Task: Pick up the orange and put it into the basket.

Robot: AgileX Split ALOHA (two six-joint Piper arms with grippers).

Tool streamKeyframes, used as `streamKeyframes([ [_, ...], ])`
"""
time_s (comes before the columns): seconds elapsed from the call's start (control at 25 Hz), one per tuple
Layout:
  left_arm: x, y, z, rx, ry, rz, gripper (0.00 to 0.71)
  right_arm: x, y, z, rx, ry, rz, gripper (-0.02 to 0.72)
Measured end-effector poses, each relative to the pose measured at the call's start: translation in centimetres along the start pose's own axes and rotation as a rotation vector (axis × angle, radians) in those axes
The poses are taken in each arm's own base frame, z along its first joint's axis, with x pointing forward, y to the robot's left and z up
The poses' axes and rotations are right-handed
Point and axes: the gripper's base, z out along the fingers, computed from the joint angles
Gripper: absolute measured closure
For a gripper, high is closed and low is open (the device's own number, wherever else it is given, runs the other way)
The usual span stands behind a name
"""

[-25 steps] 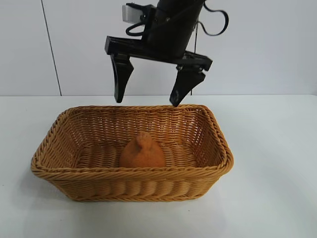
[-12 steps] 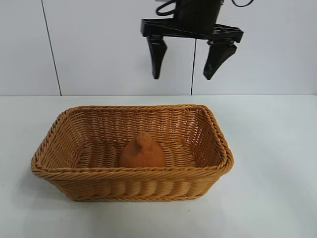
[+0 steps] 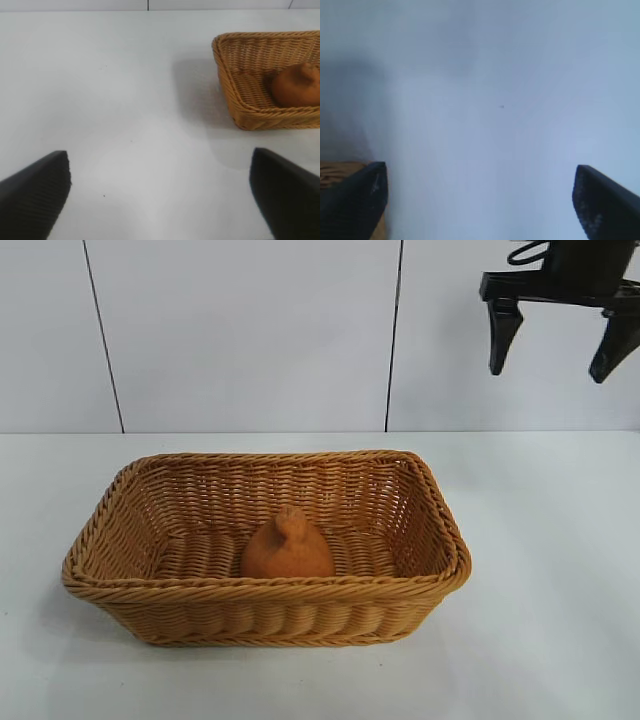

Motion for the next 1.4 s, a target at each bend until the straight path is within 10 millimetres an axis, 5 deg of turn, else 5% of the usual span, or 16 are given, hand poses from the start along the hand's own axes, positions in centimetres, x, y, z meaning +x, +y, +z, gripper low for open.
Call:
streamKeyframes([
  [0.32,0.0,0.0,0.0,0.001,0.000,-0.001,0.017,0.2,0.5,-0.2,-0.034,0.005,-0.009,0.010],
  [0.56,0.0,0.0,0.0,0.001,0.000,-0.001,0.017,3.3,1.4,-2.4,-0.043,0.034,-0.062,0.010],
  [1.04,0.0,0.0,0.0,0.001,0.000,-0.001,0.017,16.9,-0.6,-8.4,-0.035,0.093,-0.080,0.010],
  [1.4,0.0,0.0,0.0,0.001,0.000,-0.001,0.017,27.8,-2.1,-9.0,-0.041,0.027,-0.089,0.010],
])
